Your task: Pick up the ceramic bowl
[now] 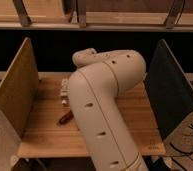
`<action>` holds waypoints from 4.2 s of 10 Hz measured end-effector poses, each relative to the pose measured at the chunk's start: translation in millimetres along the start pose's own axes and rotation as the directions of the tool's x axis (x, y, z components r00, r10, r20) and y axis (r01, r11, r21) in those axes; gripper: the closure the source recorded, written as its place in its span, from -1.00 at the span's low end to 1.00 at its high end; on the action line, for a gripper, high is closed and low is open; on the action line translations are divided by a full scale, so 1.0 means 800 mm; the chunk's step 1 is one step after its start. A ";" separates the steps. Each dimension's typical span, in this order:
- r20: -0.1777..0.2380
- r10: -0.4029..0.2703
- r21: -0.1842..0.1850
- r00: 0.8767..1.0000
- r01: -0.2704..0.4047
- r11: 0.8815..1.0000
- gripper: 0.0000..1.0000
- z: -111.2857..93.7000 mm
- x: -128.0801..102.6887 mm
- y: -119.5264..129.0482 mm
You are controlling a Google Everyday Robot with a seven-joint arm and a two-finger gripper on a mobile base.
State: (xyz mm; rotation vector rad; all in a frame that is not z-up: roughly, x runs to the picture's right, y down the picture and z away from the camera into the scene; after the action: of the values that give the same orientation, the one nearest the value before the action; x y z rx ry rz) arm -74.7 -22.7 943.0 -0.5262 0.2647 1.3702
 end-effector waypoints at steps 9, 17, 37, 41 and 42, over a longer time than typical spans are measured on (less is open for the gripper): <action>0.000 0.000 0.000 1.000 0.000 1.000 -0.60 0.000 0.000 0.000; -0.028 -0.034 -0.002 0.999 0.034 0.999 -0.60 0.014 0.011 0.015; -0.092 -0.005 0.011 0.996 0.006 1.000 1.00 0.049 0.014 0.004; 0.098 -0.011 -0.009 0.995 0.012 1.000 1.00 -0.033 -0.008 0.008; 0.144 -0.018 -0.017 0.989 0.021 1.000 1.00 -0.055 -0.009 0.012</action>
State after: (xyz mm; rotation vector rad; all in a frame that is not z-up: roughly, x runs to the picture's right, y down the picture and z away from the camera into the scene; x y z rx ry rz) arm -80.1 -49.6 907.1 -0.4421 0.1294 1.3859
